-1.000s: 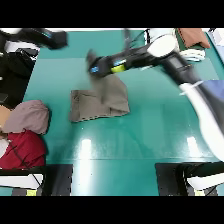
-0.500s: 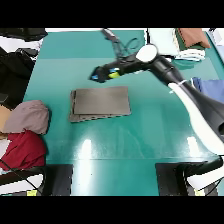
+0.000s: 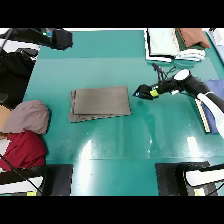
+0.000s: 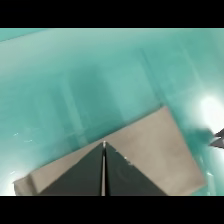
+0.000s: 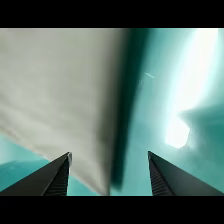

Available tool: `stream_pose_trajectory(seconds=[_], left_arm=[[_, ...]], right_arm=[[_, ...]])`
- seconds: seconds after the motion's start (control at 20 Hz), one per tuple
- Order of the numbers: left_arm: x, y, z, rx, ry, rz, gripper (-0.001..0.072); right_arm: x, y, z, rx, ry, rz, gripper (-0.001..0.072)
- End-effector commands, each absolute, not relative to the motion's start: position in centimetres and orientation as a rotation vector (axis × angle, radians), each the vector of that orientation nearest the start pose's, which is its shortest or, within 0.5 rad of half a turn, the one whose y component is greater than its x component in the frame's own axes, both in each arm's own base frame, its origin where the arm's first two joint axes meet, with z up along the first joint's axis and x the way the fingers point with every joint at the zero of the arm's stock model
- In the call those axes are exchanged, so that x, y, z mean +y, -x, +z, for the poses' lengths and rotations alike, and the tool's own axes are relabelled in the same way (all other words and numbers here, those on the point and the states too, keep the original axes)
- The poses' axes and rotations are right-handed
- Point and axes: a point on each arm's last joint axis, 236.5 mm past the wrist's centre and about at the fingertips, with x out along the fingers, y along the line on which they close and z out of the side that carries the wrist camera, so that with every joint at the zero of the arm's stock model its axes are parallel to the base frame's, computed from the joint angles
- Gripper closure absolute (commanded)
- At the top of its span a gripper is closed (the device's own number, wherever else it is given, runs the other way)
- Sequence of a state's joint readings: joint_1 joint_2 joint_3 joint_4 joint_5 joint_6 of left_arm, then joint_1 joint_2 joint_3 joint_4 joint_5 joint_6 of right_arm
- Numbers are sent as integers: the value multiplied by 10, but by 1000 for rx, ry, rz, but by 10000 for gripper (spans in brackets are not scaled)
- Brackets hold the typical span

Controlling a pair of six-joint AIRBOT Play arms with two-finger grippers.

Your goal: Fold the shirts.

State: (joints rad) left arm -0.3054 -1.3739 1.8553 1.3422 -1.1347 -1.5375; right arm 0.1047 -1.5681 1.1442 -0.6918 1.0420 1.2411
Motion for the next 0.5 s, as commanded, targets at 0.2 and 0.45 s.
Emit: stream_pose_trajectory(seconds=[0.2,0.45], left_arm=[[-225,-453,247,688,24,-531,683],[-243,-445,255,686,102,-603,684]], right_arm=[[287,-403,-74,1385,-660,714,186],[349,-425,-64,1299,-551,818,654]])
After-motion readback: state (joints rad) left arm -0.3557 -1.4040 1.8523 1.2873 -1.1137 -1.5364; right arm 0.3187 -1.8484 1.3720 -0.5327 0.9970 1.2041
